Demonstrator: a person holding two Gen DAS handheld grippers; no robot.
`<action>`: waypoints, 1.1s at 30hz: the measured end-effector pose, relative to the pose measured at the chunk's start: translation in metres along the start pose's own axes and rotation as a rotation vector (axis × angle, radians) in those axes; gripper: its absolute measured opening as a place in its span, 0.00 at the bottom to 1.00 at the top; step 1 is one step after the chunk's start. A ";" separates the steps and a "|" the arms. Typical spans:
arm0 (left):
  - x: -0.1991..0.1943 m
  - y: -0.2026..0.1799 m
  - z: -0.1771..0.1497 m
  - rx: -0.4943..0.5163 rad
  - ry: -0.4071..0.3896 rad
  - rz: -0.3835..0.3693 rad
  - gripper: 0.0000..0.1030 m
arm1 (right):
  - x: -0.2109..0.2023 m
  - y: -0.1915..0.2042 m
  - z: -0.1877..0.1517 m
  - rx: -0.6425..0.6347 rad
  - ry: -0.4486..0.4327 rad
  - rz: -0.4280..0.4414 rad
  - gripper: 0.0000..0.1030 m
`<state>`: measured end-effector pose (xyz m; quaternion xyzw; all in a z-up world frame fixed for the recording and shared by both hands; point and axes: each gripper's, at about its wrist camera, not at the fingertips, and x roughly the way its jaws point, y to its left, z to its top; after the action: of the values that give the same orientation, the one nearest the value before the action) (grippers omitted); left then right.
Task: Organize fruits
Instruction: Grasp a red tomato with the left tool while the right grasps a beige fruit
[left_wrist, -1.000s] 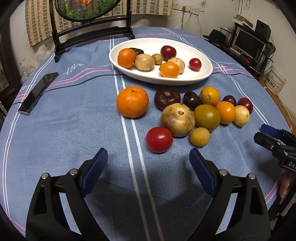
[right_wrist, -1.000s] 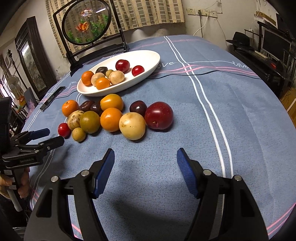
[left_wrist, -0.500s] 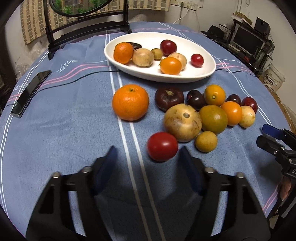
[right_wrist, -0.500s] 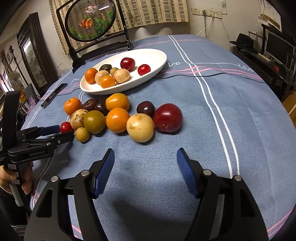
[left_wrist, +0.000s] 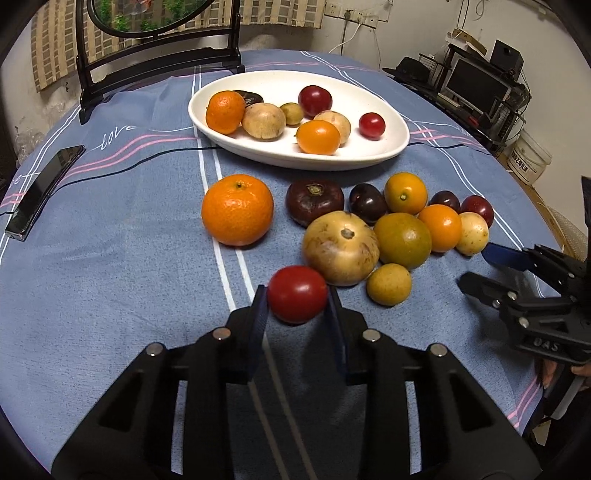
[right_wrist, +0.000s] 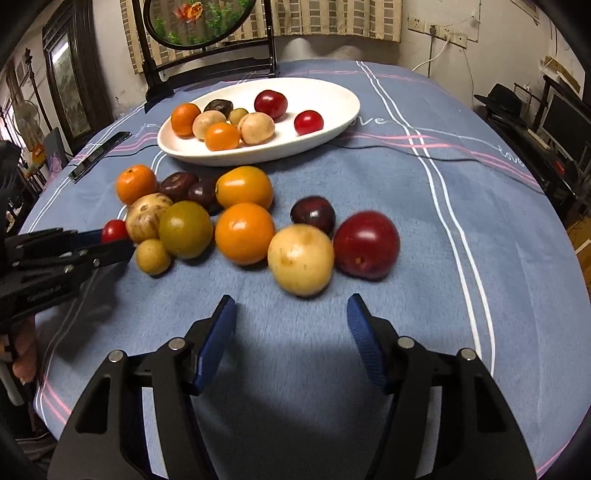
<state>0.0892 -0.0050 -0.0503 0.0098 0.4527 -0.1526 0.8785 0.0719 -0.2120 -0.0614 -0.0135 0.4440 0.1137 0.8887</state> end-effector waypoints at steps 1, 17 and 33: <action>0.000 0.000 0.000 0.000 0.000 0.000 0.31 | 0.002 0.000 0.002 -0.001 0.002 0.000 0.53; 0.000 -0.001 -0.001 -0.002 0.000 -0.006 0.32 | 0.009 -0.004 0.017 0.031 0.019 0.007 0.35; -0.029 -0.001 -0.006 -0.013 -0.050 0.017 0.30 | -0.028 -0.006 -0.001 0.019 -0.049 0.080 0.35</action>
<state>0.0685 0.0026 -0.0303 0.0042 0.4315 -0.1422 0.8908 0.0559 -0.2233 -0.0398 0.0157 0.4231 0.1454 0.8942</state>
